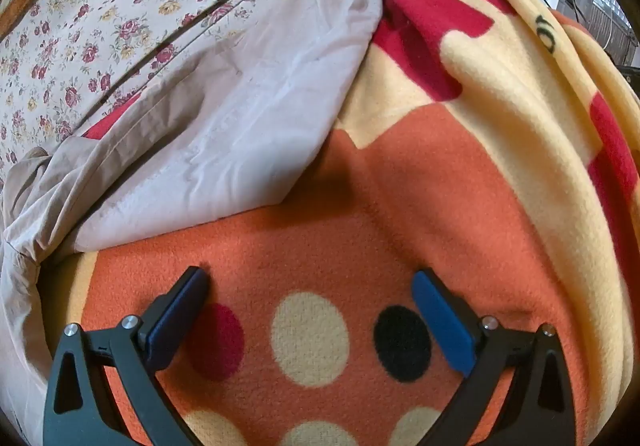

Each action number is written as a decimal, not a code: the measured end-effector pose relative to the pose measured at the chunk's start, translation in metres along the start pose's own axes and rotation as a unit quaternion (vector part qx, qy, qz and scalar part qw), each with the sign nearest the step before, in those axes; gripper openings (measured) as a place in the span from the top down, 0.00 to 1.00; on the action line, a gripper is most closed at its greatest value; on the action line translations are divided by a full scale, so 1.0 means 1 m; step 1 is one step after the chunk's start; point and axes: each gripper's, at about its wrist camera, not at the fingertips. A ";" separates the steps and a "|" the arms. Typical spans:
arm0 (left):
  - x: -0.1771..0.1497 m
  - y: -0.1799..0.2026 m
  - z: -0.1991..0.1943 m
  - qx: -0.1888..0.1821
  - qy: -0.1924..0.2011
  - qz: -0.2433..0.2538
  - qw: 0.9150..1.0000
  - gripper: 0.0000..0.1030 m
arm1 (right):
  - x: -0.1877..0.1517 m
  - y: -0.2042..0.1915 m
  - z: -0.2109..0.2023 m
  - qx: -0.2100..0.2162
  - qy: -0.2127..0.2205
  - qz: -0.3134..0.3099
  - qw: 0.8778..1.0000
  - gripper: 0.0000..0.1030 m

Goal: Fold large clothes
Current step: 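Lift and spread the grey jacket flat on the blanket with both tools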

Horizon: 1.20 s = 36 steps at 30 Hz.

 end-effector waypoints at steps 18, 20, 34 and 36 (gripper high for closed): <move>-0.025 -0.022 -0.065 -0.068 0.025 -0.018 0.997 0.33 | -0.023 -0.079 -0.146 0.052 0.026 -0.085 0.995 0.00; -0.026 -0.023 -0.079 -0.080 0.033 -0.016 0.996 0.33 | -0.034 -0.086 -0.173 0.064 0.041 -0.090 0.993 0.00; -0.031 -0.018 -0.174 -0.130 0.036 0.031 0.990 0.33 | -0.071 -0.147 -0.275 0.212 -0.010 -0.104 0.972 0.00; -0.025 -0.017 -0.188 -0.136 0.038 0.028 0.990 0.33 | -0.068 -0.161 -0.282 0.243 -0.017 -0.097 0.965 0.00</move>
Point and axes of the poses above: each gripper's, at about its wrist camera, not at the fingertips, and z roughly the way its jaws point, y to its right, x to its top, and after that the axes turned 6 degrees about y, right-handed
